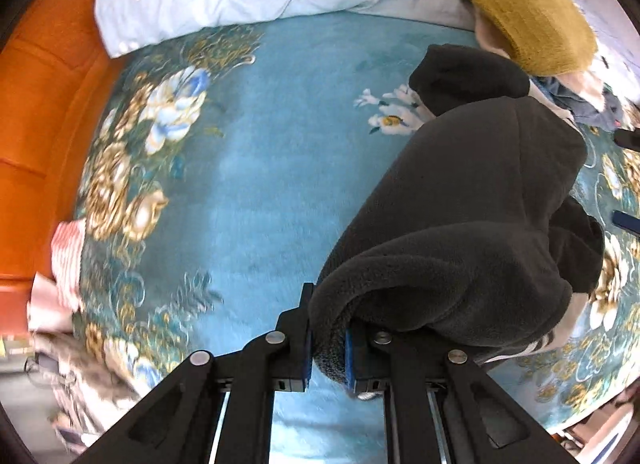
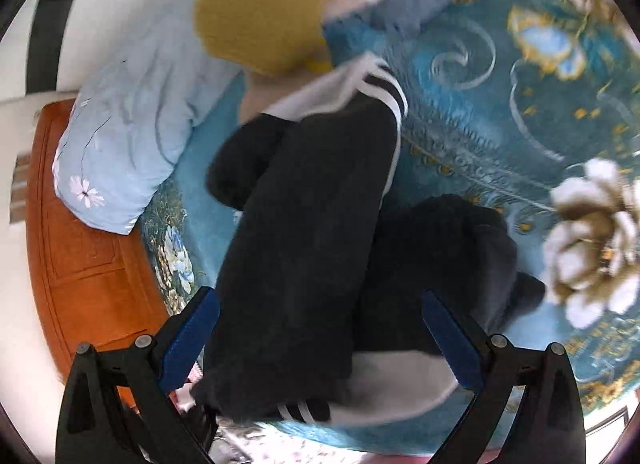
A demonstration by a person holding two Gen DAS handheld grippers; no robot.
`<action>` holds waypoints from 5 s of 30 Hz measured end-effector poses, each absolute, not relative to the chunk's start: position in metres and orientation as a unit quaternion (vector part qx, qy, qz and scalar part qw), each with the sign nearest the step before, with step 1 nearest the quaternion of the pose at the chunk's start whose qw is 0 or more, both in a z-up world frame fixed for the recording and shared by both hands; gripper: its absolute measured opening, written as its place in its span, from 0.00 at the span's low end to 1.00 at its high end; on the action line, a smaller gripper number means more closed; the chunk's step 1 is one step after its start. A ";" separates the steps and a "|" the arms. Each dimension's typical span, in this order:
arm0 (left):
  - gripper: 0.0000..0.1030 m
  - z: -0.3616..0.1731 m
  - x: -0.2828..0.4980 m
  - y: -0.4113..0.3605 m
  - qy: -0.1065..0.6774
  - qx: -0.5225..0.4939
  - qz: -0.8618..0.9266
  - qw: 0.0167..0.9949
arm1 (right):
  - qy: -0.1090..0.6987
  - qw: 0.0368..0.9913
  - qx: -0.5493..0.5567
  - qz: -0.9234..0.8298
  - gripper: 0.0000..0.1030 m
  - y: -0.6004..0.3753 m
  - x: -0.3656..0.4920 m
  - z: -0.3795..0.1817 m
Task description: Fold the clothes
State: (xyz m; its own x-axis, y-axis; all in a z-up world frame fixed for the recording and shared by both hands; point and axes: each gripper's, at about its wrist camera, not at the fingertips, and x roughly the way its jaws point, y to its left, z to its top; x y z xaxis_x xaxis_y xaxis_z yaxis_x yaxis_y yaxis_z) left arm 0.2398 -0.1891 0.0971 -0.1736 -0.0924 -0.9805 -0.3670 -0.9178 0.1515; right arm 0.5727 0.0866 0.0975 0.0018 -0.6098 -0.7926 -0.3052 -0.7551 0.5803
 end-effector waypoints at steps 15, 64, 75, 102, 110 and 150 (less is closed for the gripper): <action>0.12 0.113 0.237 -0.184 0.092 -0.689 0.719 0.020 | -0.433 0.153 0.709 -0.535 0.84 0.053 0.538 0.002; 0.11 0.409 0.386 -0.253 0.062 -0.379 0.826 0.413 | -0.352 0.252 0.376 -0.819 0.05 0.194 0.755 0.479; 0.11 0.213 0.315 -0.074 0.115 -0.611 0.718 0.314 | -0.360 0.131 0.568 -0.728 0.05 0.237 0.614 0.274; 0.15 0.061 0.153 0.101 0.173 -0.702 0.644 0.252 | -0.290 0.043 0.708 -0.643 0.08 0.243 0.385 0.049; 0.52 0.084 0.140 0.042 0.106 -0.704 0.649 0.266 | -0.304 0.061 0.683 -0.662 0.51 0.243 0.387 0.084; 0.05 0.033 0.091 -0.280 0.027 -0.675 0.727 0.120 | -0.289 -0.075 0.544 -0.784 0.59 0.180 0.663 0.337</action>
State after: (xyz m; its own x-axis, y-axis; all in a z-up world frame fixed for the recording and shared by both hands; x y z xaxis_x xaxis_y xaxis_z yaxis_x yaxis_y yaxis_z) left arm 0.0905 -0.2804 0.0327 -0.0593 0.1374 -0.9887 -0.2116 -0.9697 -0.1220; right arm 0.6634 0.1795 0.3370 -0.3963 -0.1962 -0.8969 -0.4321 -0.8221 0.3708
